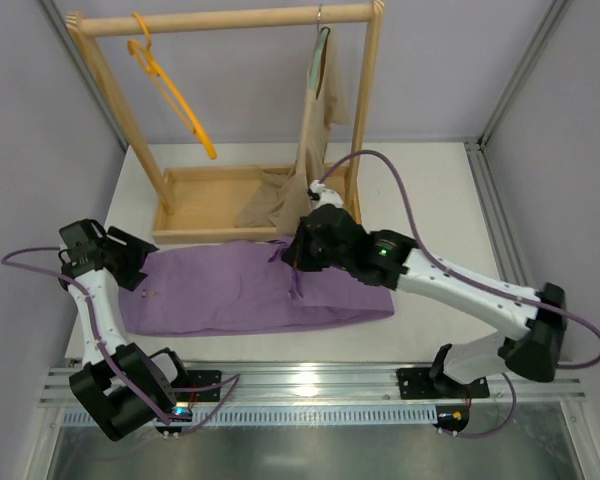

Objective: Place the trousers on the hanger
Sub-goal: Fold the trousers

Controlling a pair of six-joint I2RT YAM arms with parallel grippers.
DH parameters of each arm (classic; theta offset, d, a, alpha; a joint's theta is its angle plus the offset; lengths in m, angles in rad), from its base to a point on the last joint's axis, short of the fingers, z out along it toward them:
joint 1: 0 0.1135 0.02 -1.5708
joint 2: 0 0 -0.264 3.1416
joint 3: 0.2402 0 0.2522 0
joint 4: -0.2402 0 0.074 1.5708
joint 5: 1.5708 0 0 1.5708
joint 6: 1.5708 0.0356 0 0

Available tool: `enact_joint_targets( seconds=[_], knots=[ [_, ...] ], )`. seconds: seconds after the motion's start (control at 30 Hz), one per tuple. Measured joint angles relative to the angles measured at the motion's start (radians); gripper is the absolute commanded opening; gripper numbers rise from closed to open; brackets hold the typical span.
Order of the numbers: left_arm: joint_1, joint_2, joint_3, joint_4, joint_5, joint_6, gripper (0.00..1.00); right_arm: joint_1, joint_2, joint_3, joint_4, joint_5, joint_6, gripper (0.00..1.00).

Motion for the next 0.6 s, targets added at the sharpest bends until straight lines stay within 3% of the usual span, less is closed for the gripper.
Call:
enact_joint_targets(
  seconds=[0.17, 0.27, 0.33, 0.47, 0.6],
  knots=[
    [0.000, 0.001, 0.023, -0.042, -0.037, 0.008, 0.75, 0.088, 0.349, 0.265, 0.095, 0.048, 0.035, 0.07],
    [0.000, 0.003, 0.085, -0.086, -0.098, 0.025, 0.77, 0.140, 0.542, 0.447, 0.138, 0.069, 0.060, 0.18],
    [0.000, 0.003, 0.133, -0.100, -0.133, 0.033, 0.77, 0.166, 0.640, 0.525, 0.167, 0.054, 0.078, 0.30],
    [0.000, 0.013, 0.155, -0.090, -0.146, 0.060, 0.77, 0.195, 0.744, 0.552, 0.185, -0.002, 0.109, 0.53],
    [0.000, 0.046, 0.075, -0.075, -0.121, 0.092, 0.77, 0.188, 0.719, 0.477, 0.175, -0.047, 0.075, 0.60]
  ],
)
